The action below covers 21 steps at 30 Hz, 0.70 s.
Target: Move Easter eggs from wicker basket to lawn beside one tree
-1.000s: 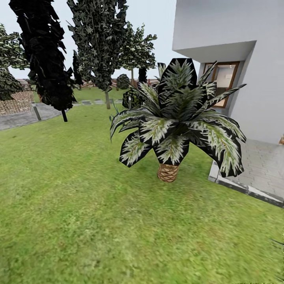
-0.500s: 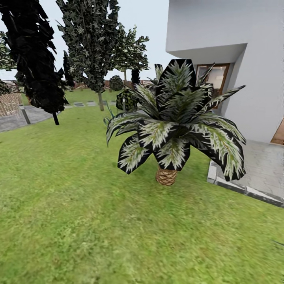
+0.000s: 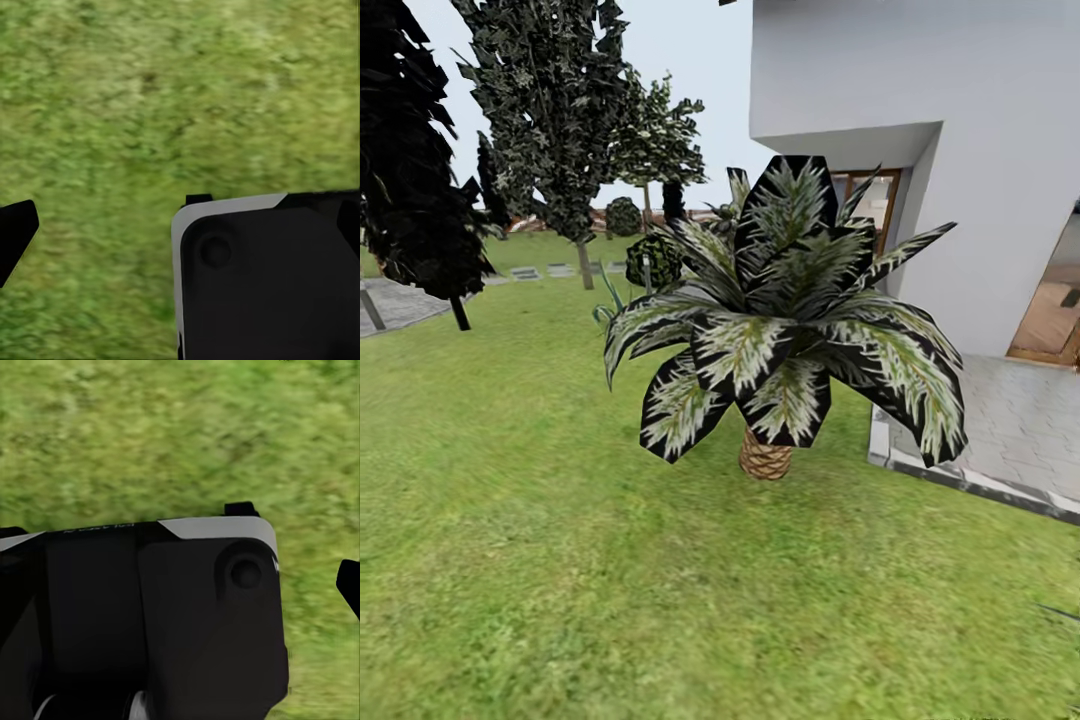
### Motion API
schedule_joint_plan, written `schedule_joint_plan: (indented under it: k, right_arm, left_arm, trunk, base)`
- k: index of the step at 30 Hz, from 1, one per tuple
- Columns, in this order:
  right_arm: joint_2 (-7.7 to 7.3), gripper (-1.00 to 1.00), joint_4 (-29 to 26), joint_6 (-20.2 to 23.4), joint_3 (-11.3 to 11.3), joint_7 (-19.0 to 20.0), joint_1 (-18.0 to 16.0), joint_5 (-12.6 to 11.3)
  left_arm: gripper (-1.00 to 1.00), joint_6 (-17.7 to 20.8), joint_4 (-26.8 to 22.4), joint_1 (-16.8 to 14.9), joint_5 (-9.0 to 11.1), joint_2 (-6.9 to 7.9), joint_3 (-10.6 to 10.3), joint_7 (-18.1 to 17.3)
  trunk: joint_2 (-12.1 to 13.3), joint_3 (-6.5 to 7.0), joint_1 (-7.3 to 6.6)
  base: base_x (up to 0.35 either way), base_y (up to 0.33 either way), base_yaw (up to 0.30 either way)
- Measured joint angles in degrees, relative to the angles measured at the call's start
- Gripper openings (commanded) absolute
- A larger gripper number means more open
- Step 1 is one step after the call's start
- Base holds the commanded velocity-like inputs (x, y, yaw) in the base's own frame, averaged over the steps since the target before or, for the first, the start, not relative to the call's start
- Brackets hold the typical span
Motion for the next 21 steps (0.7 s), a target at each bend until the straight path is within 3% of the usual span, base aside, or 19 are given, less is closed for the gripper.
schedule_joint_plan:
  k: [21]
  right_arm:
    - [-0.06, 1.00, 0.0, 0.0, -0.1, 0.0, 0.0, 0.0]
  left_arm:
    - [1.00, 0.0, 0.0, 0.0, 0.0, 0.00, 0.0, 0.0]
  trunk:
    - [0.0, 1.39, 0.01]
  base:
    - [0.012, 0.008, -0.207]
